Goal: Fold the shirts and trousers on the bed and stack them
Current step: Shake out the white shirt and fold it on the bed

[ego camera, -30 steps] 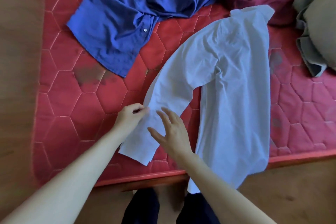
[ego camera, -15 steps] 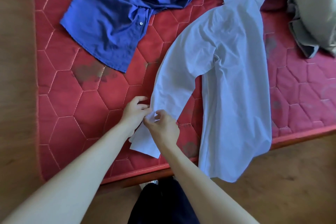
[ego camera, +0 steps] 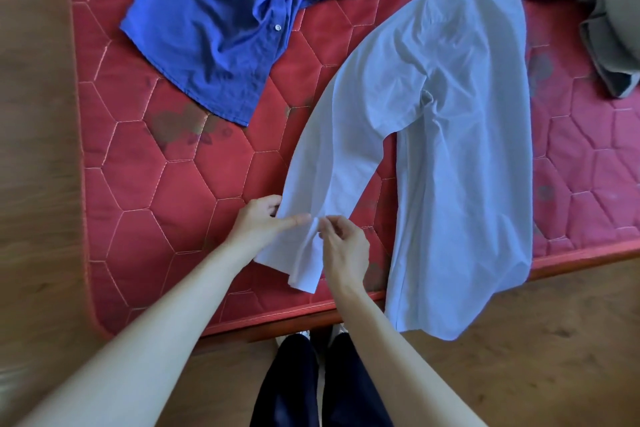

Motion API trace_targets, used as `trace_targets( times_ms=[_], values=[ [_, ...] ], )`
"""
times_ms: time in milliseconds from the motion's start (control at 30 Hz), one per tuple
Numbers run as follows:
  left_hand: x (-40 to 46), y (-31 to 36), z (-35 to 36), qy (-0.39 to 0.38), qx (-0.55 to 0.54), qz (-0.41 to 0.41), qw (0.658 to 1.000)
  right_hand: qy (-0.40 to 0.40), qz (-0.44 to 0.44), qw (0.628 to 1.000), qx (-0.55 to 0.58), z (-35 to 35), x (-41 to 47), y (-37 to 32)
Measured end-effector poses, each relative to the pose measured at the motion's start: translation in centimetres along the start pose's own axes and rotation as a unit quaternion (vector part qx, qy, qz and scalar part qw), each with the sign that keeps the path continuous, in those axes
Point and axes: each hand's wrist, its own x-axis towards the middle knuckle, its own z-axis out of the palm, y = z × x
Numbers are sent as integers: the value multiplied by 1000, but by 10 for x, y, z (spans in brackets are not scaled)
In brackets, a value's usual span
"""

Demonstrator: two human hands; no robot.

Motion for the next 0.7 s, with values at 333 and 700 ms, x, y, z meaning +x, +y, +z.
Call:
trace_targets(
  times_ms=[333, 700],
  values=[
    [-17, -16, -20, 41, -91, -30, 995, -55, -66, 992, 96, 4, 3, -16],
    [-38, -17, -19, 69, -57, -48, 995, 8, -66, 998, 1, 5, -9, 11]
  ],
)
